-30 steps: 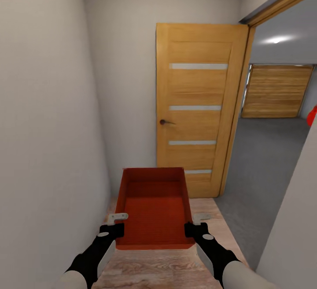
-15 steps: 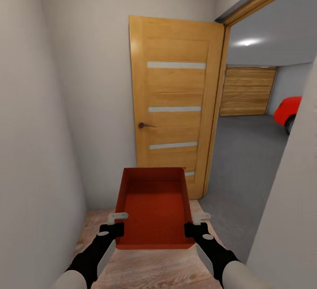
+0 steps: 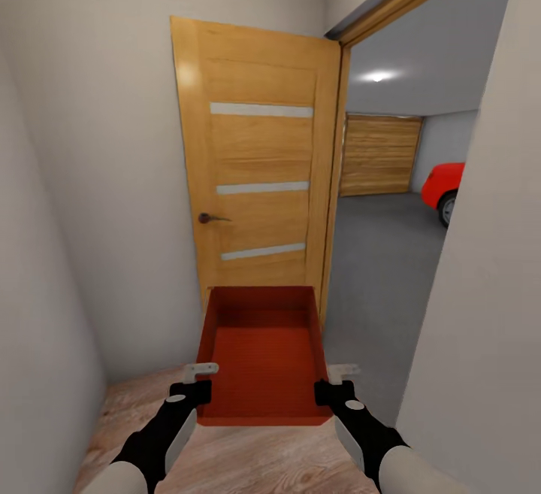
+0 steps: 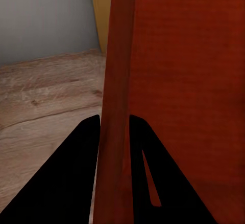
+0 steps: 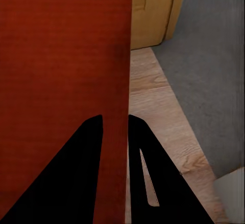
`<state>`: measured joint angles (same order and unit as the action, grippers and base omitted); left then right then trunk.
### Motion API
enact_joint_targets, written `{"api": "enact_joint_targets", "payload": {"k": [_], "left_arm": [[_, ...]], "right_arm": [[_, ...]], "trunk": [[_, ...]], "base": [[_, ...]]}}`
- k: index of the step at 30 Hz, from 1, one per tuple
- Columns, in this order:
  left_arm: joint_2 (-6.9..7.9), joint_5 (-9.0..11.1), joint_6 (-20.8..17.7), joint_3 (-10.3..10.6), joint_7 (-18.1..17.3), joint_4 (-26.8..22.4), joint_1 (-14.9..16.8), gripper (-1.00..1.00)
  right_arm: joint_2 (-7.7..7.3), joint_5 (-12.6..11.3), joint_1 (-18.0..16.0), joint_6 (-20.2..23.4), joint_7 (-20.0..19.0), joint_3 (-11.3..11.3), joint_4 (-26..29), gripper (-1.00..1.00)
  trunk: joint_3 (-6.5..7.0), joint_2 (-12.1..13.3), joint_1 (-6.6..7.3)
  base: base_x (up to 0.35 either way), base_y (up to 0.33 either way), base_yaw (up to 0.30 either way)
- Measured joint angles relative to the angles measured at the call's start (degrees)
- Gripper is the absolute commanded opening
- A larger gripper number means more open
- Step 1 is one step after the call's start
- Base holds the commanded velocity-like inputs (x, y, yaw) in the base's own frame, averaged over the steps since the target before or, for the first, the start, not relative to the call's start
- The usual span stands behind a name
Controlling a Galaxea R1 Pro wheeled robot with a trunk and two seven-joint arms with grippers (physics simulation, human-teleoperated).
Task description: Move the two storage containers from the living room to the garage. In the garage, place one container on the floor and stack the other container on top of it (either order is fine).
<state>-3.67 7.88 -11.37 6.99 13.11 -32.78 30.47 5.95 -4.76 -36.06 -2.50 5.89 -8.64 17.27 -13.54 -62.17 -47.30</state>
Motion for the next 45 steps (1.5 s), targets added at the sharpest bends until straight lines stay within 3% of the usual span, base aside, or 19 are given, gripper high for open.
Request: {"api": "enact_joint_targets", "payload": {"k": [19, 38, 45], "left_arm": [[-0.15, 0.0, 0.0, 0.0, 0.2, 0.1, 0.0, -1.0], [-0.3, -0.1, 0.6, -0.4, 0.0, 0.6, 0.0, -1.0], [-0.29, -0.2, 0.7, -0.5, -0.1, 0.6, 0.0, -1.0]], "right_arm": [[-0.13, 0.0, 0.0, 0.0, -0.1, -0.1, 0.0, -1.0], [-0.2, 0.0, 0.0, 0.0, -0.1, -0.3, 0.0, -1.0], [-0.17, 0.0, 0.0, 0.0, -0.1, -0.3, 0.0, -1.0]], "trunk": [[0.0, 0.0, 0.0], [0.0, 0.0, 0.01], [0.0, 0.0, 0.01]], "base": [[0.0, 0.023, -0.279], [0.076, 0.307, -0.019], [0.135, 0.315, -0.225]]}}
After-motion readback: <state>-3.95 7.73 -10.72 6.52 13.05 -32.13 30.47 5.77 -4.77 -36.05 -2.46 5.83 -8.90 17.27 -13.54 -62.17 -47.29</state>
